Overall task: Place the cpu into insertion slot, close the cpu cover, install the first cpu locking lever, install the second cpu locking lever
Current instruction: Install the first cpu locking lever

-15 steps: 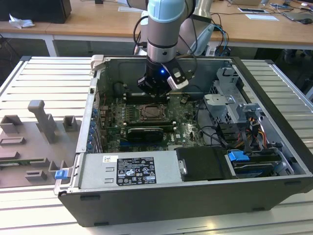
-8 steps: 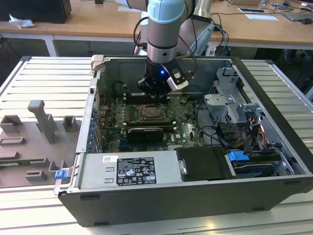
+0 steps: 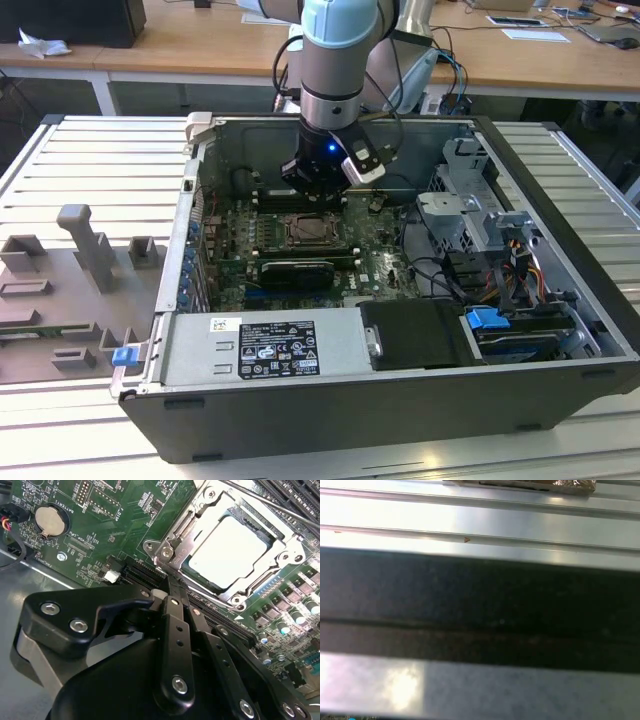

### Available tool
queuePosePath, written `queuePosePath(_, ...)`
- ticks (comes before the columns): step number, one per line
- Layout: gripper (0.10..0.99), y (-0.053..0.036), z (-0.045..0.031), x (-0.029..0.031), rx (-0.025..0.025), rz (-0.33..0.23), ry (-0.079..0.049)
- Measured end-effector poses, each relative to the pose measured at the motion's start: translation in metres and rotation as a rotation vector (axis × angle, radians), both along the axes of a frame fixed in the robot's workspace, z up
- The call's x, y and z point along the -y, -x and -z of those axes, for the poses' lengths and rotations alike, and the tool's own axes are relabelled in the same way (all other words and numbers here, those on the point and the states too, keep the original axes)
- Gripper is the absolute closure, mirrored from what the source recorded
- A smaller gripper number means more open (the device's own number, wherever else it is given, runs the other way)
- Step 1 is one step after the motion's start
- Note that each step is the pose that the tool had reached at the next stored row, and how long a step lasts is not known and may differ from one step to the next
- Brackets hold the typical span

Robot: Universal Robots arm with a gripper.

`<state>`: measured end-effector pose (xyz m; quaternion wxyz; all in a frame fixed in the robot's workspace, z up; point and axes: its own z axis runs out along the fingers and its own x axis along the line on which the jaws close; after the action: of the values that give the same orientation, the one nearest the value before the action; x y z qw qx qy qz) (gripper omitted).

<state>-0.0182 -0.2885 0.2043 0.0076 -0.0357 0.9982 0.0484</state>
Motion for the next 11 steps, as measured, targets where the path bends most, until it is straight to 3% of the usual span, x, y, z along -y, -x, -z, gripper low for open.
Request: queuePosePath(11,0.98,-0.0001,0.003,-0.0002,0.0005,0.0,0.0)
